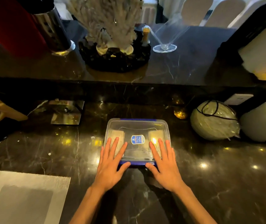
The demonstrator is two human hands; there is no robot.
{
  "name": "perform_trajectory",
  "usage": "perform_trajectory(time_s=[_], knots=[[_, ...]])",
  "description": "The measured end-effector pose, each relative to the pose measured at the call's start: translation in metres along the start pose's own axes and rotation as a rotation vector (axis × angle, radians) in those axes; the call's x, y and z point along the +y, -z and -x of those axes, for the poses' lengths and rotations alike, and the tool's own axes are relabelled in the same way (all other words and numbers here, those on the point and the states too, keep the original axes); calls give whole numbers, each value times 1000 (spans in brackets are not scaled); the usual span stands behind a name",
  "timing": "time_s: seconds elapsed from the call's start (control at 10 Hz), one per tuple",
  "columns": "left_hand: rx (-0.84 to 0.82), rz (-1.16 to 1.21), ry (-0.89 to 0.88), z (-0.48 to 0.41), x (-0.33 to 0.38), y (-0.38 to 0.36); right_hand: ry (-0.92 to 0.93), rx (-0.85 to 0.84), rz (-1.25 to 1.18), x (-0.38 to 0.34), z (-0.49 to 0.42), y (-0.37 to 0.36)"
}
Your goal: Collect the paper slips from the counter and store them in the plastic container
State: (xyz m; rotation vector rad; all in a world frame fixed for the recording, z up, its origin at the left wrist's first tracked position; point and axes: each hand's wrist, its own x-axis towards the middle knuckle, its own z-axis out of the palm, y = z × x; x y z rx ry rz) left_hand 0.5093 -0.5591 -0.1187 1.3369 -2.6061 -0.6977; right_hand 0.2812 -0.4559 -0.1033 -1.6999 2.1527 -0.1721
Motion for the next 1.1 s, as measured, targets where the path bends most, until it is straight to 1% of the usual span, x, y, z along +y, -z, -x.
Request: perform_trajectory(time_s=[0.2, 0.3, 0.4, 0.5, 0.7, 0.8, 0.9, 1.0, 1.1], knots=[[52, 30, -14, -77, -15, 17, -3, 53, 25, 6, -75, 14], [59, 7, 6, -108, -20, 21, -3, 66, -12, 9, -105, 21], [84, 18, 9, -120, -23, 20, -3, 71, -54, 13, -119, 22], [110, 21, -4, -120, -25, 17, 20, 97, -29, 14, -120, 19], [64, 1, 30, -121, -26, 17, 0, 80, -29, 14, -120, 20], [20, -84, 44, -120, -22, 21, -17, 44, -23, 10, -119, 28], [25, -124, 96, -108, -11, 31, -17, 26, 38, 6, -108, 43], [100, -69, 133, -82, 1, 45, -17, 118, -23, 1, -79, 58], [123, -71, 139, -42, 9, 52, -45, 139, -127, 2, -31, 59]])
